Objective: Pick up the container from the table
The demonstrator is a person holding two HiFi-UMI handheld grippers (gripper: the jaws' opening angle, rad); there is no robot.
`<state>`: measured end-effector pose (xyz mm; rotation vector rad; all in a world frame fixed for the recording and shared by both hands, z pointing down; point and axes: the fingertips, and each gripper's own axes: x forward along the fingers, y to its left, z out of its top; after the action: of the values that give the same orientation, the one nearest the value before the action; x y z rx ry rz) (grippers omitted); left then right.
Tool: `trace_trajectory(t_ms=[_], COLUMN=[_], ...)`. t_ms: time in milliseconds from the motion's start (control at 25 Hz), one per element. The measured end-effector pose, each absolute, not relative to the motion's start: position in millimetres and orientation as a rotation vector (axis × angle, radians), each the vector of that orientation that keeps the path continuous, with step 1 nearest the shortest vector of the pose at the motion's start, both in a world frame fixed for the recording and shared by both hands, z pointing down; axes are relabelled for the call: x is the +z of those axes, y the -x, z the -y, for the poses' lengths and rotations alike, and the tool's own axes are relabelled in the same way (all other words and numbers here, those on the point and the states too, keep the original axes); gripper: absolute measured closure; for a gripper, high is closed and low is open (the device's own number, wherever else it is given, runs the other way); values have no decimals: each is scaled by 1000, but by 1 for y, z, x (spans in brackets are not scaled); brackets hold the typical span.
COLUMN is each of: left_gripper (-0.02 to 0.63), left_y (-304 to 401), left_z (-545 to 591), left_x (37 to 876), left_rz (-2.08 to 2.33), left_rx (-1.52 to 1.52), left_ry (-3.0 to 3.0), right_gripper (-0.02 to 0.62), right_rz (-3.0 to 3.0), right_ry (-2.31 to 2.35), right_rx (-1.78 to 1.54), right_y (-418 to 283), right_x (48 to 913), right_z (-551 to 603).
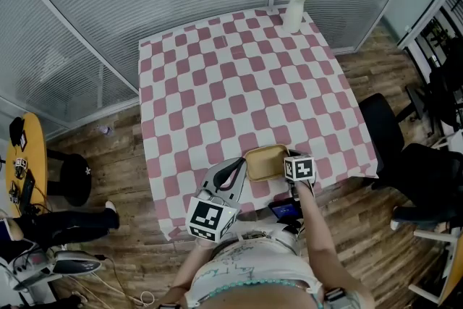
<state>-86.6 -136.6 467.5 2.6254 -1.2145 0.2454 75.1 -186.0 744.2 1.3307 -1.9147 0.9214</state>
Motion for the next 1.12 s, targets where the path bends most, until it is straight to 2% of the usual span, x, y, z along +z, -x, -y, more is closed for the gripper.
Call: trace_trajectory(t_ms=[1120], left_gripper=[589], left_y=[93], left_z=[142], left_x=[475], left_rz=[1216], left_rx=[286], left_ry=[-2619], right_gripper=[579], right_rz=[2094], right_ry=[-1334], right_rx=[823], right_y=[-56], right_x=[653], right_z=[227])
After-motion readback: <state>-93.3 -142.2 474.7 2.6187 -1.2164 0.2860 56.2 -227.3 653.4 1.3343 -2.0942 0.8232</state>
